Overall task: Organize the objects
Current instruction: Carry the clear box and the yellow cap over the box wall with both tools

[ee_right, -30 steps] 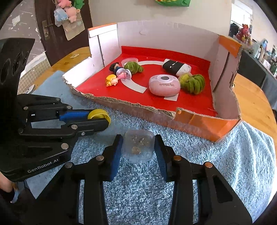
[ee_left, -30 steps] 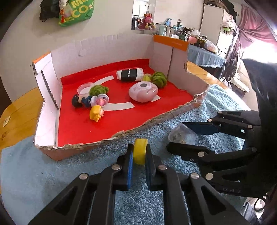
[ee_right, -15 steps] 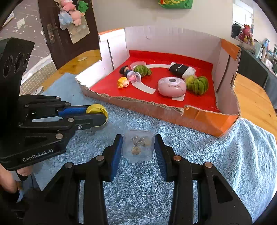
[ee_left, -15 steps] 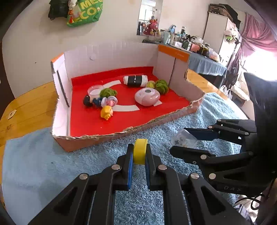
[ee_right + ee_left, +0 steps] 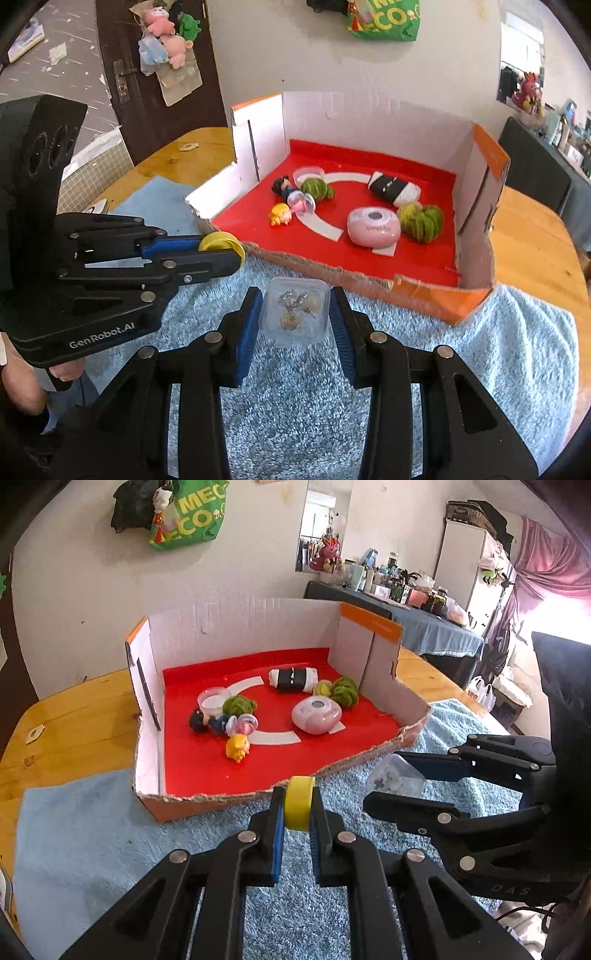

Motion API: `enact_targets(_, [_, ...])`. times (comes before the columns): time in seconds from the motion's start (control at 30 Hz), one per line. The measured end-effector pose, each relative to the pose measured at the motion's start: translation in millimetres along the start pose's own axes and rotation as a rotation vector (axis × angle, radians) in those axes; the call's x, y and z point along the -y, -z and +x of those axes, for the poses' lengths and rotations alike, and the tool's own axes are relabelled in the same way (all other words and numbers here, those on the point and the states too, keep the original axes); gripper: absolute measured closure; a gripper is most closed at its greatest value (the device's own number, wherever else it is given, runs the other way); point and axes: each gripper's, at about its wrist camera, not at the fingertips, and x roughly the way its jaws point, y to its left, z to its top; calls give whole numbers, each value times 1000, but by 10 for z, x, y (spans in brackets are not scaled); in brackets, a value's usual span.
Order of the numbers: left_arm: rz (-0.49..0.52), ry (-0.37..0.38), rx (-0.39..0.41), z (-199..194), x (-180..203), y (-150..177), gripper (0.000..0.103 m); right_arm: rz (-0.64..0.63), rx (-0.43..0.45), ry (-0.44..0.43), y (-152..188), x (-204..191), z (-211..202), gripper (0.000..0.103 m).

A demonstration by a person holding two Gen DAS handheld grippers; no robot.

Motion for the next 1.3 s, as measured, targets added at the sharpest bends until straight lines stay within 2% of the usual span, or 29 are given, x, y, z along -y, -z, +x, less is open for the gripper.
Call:
enact_targets(0.43, [-25, -8, 22, 19, -96, -186, 91, -17, 25, 3, -229, 49, -49, 67])
enact_targets(0.87, [-23, -15, 26, 99, -133, -362, 91, -10, 13, -15, -433, 194, 81, 67])
enact_targets(1.03, [-27, -5, -5, 223, -161, -427, 91, 8, -18, -30, -471, 283, 220, 67])
enact_targets(1.3, [-55, 15, -98, 500, -242, -411, 91, 42, -121, -32, -480, 467, 495, 67])
